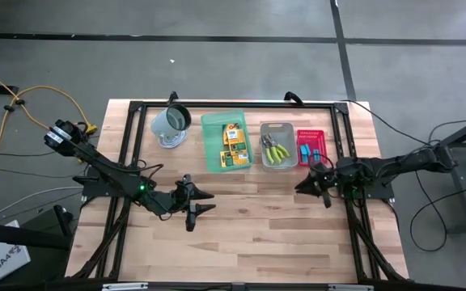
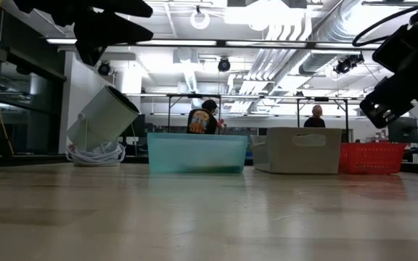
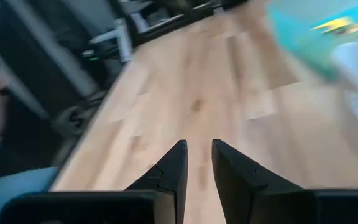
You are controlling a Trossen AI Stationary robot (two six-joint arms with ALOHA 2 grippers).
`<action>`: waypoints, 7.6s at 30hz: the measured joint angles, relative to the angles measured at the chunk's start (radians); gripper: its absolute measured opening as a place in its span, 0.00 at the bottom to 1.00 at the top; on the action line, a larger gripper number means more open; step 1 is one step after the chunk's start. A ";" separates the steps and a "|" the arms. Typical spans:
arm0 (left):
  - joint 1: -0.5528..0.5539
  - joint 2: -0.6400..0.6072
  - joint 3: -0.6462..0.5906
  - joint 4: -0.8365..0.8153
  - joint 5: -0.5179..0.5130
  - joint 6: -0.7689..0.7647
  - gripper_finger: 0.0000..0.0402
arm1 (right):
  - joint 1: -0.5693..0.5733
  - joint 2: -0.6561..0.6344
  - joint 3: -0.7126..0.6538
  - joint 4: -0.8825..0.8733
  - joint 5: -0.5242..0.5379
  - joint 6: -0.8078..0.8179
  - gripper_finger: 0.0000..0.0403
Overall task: Pick & Place School Supplies
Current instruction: Return to Home Position
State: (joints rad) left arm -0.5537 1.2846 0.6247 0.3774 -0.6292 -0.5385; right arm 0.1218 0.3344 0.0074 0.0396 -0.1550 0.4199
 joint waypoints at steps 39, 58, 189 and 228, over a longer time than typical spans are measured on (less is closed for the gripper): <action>-0.010 -0.068 -0.039 0.024 0.051 0.211 0.40 | 0.000 0.000 -0.001 -0.013 0.129 -0.025 0.16; 0.224 -0.104 -0.364 0.469 0.459 0.359 0.40 | 0.000 0.001 -0.001 -0.008 0.129 -0.025 0.16; 0.237 -1.111 -0.616 -0.373 0.613 0.591 0.40 | 0.000 0.000 -0.001 -0.007 0.130 -0.025 0.16; 0.237 -1.111 -0.616 -0.373 0.613 0.591 0.40 | 0.000 0.000 -0.001 -0.007 0.130 -0.025 0.16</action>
State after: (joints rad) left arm -0.3172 0.1734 0.0086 0.0046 -0.0158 0.0525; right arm 0.1222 0.3348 0.0067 0.0326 -0.0254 0.3950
